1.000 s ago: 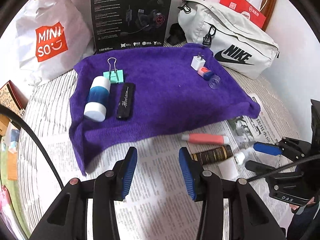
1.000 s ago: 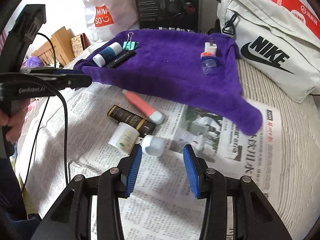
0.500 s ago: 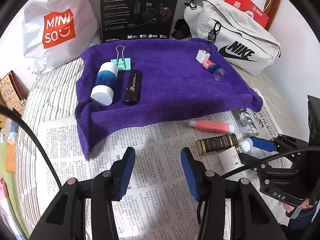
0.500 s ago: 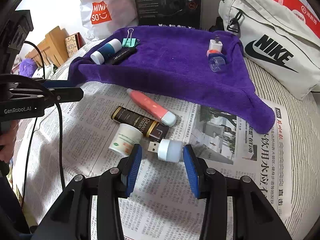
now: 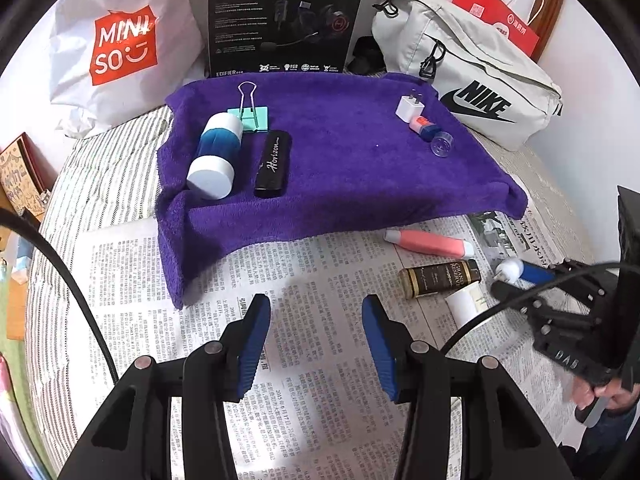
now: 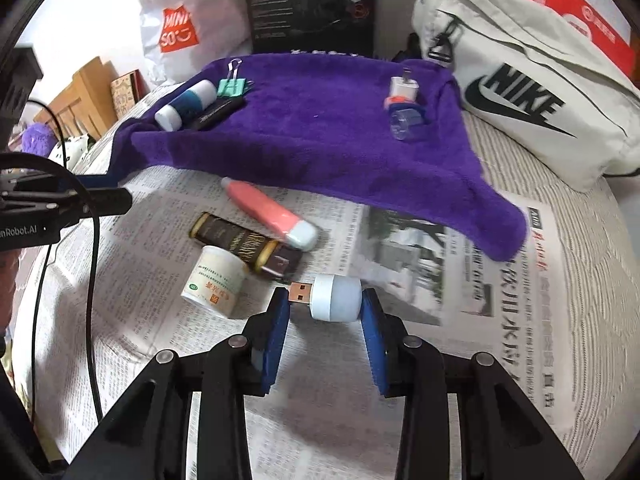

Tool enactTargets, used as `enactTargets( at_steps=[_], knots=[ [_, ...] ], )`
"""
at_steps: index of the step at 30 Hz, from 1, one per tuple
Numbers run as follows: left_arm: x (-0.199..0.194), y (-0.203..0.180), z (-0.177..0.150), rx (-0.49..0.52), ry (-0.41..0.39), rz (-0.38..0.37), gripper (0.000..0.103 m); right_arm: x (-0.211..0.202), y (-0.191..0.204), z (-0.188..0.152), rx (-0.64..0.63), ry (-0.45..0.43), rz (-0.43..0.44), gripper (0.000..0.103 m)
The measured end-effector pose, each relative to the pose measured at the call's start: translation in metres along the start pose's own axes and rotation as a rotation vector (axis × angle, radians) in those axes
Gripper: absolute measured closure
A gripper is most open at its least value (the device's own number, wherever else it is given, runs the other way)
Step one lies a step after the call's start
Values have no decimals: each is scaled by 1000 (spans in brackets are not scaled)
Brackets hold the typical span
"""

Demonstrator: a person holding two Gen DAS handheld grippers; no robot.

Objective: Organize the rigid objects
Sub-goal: 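Grasp the white USB light with the right tool while the left tool approaches the Grand Reserve bottle, then grasp and lift the Grand Reserve bottle with the left tool while the right tool holds the USB light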

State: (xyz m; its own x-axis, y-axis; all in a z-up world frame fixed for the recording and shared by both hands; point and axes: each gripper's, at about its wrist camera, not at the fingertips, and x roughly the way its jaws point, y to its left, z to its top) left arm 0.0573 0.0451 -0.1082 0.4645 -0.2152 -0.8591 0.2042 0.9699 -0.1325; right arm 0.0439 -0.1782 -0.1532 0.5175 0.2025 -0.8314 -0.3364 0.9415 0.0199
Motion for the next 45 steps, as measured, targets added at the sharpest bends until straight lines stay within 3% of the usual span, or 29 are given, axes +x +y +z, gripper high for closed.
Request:
enactTargets(
  at_steps=[7,12,15,18,26,36,45],
  knots=[
    [3,-17,2,53,-3,-73,57,-20,-31,-3,42,-21,-39,67],
    [19,-41,5,149,19,-107,58,-28,-50,-7,78,-30,-58,67],
    [28,-53,8,206,31,-113,57,-25,-57,-12,91,-15,-61,67],
    [35,-61,10,271,34,-108,47,-19,-60,-17,106,0,-45,67],
    [49,-79,16,426,35,-101,48,-10,-62,-23,116,19,-20,67],
    [47,-90,9,510,33,-149,75,-8,-65,-22,116,17,-1,67],
    [44,-96,6,568,35,-145,76,-8,-69,-21,115,21,5,67]
  ],
)
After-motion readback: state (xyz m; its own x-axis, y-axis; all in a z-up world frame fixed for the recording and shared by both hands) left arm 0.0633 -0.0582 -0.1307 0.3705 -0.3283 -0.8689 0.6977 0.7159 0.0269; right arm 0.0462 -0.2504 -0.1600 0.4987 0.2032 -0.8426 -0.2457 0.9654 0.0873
